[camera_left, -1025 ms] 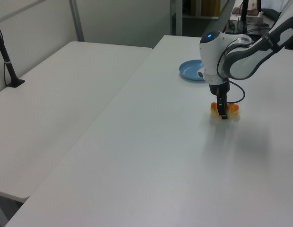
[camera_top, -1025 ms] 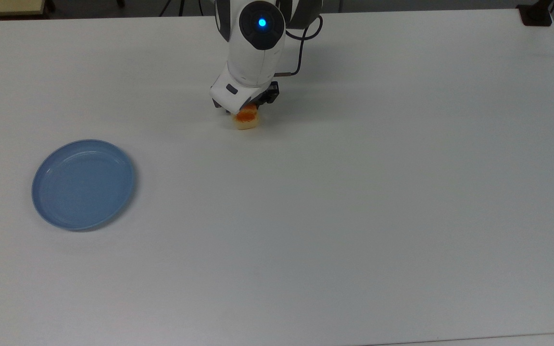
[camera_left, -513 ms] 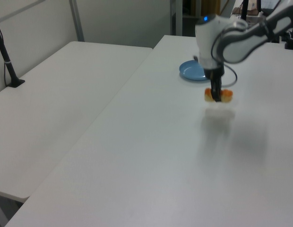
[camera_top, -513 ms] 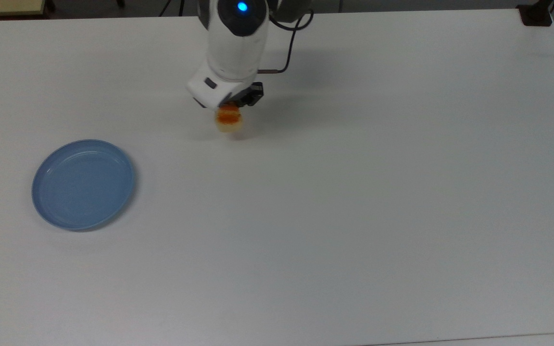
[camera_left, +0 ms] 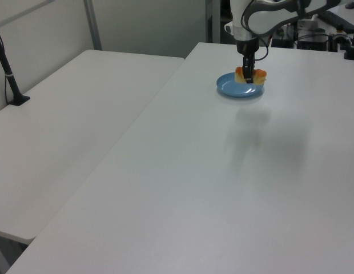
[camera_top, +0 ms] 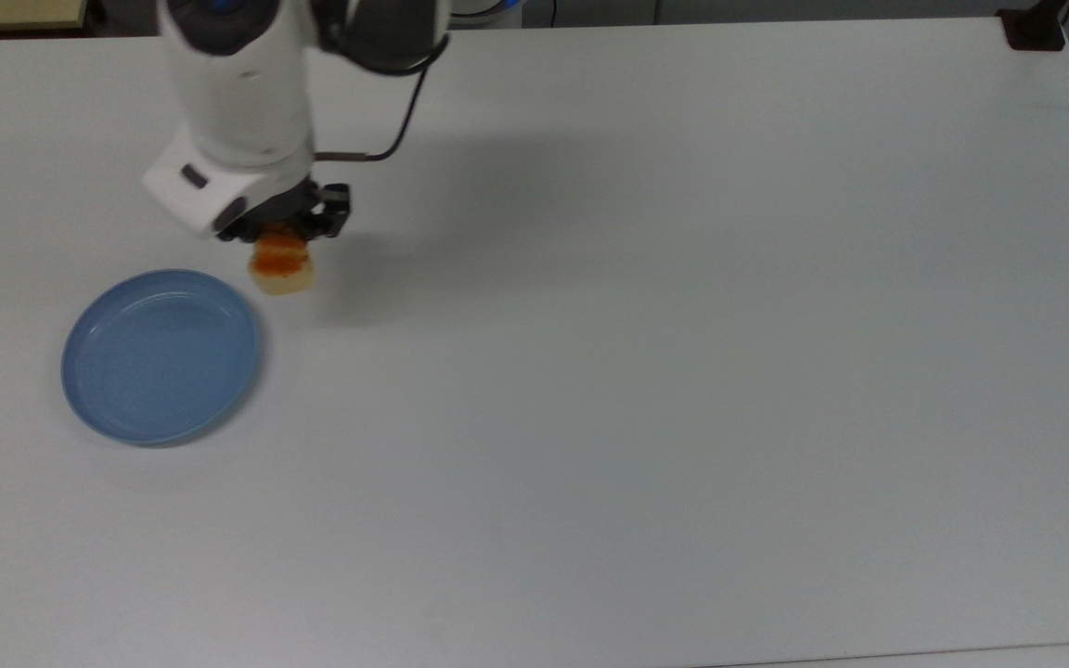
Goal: Put the bread onto the plate
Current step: 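Lift the held bread roll and carry it over the blue plate, then lower the bread roll onto the blue plate and open the gripper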
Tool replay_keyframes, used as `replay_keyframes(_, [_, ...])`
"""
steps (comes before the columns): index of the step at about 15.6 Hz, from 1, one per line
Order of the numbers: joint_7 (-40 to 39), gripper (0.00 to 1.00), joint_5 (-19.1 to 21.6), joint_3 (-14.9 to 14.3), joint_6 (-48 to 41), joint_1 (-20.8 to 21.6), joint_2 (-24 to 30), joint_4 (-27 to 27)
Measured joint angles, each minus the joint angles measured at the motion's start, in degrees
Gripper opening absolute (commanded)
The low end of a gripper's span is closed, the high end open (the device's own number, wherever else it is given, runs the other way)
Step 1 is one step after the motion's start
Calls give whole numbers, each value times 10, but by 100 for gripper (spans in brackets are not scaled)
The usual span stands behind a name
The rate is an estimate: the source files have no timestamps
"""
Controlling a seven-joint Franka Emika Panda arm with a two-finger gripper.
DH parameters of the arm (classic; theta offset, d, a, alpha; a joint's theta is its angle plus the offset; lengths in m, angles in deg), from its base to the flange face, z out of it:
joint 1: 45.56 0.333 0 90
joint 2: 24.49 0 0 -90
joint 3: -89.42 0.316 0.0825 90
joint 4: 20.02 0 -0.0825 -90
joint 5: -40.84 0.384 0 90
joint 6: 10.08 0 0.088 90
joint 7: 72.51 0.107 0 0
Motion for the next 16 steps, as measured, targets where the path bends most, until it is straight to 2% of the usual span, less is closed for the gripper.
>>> replay_keyframes(4, [-74,39,0,-1,10,-61,-66,68])
replay_keyframes(7, [-87,39,0,-1,63,-89,-108,97])
replay_keyframes(14, [-63,39,0,1,129,-89,-147,108])
replay_keyframes(15, [-59,44,0,2,135,-89,-154,110])
replay_keyframes(16, [-57,59,0,2,139,-89,-161,112])
